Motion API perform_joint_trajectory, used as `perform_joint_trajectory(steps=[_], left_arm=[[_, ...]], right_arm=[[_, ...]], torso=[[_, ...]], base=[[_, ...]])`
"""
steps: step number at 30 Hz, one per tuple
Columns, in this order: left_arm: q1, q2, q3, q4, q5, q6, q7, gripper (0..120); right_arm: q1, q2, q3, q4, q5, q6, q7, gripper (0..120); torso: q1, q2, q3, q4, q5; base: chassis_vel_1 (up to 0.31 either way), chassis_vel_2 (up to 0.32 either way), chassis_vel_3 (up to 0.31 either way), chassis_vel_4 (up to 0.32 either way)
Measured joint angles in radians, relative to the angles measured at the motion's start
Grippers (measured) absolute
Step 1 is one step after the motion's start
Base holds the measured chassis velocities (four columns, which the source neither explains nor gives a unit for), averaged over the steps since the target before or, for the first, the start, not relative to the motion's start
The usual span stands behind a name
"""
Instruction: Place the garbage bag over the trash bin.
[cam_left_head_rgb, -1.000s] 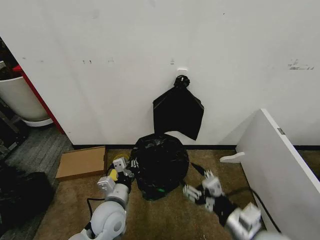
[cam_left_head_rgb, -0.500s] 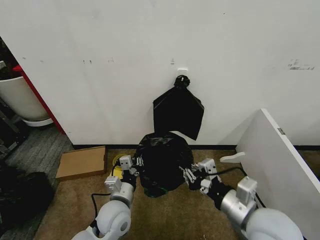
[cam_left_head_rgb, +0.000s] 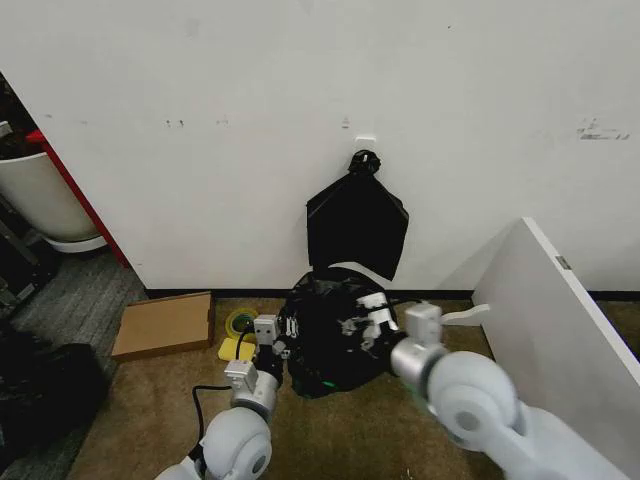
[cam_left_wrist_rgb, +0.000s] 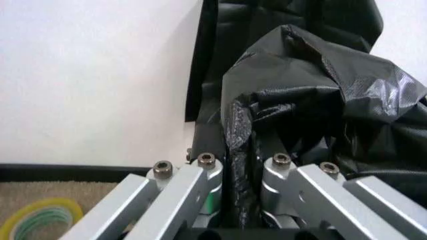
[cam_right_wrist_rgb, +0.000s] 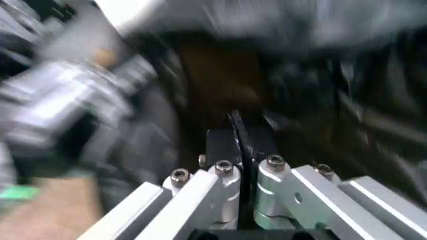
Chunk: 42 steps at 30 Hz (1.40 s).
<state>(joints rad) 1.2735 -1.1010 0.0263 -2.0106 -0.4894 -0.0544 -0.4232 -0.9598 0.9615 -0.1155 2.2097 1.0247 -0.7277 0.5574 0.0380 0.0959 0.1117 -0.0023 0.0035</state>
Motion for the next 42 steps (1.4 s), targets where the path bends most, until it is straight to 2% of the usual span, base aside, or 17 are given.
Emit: perform_joint_trajectory(steps=[3,7,19,30,38,42], left_arm=[[0.004,0.0,0.0,-0.001,0.009,-0.003,0.002,4],[0.016,-0.003,0.0,0.003,0.05,-0.02,0.007,4],[0.047,-0.013,0.0,-0.017,0.088,-0.033,0.018,4],[0.067,-0.015,0.0,-0.031,0.121,-0.046,0.028,4],[0.07,-0.02,0.008,-0.026,0.139,-0.047,0.034,4],[0.075,-0.014,0.014,-0.023,0.16,-0.051,0.041,4]], right_arm=[[0.01,0.009,-0.013,-0.035,-0.014,-0.007,0.017,0],[0.062,0.065,-0.074,-0.119,-0.039,-0.01,0.073,0],[0.106,0.172,-0.172,-0.284,-0.181,-0.008,0.102,0],[0.123,0.2,-0.182,-0.44,-0.307,-0.004,0.077,0],[0.116,0.221,-0.213,-0.419,-0.313,-0.004,0.076,0],[0.162,0.242,-0.232,-0.438,-0.312,-0.004,0.084,0]], torso=[[0.0,0.0,0.0,-0.0001,0.0001],[0.0,0.0,0.0,0.0001,0.0],[0.0,0.0,0.0,0.0,0.0],[0.0,0.0,0.0,0.0,0.0001],[0.0,0.0,0.0,-0.0001,0.0001],[0.0,0.0,0.0,0.0002,0.0]], base=[[0.0,0.0,0.0,0.0],[0.0,0.0,0.0,0.0],[0.0,0.0,0.0,0.0],[0.0,0.0,0.0,0.0],[0.0,0.0,0.0,0.0],[0.0,0.0,0.0,0.0]])
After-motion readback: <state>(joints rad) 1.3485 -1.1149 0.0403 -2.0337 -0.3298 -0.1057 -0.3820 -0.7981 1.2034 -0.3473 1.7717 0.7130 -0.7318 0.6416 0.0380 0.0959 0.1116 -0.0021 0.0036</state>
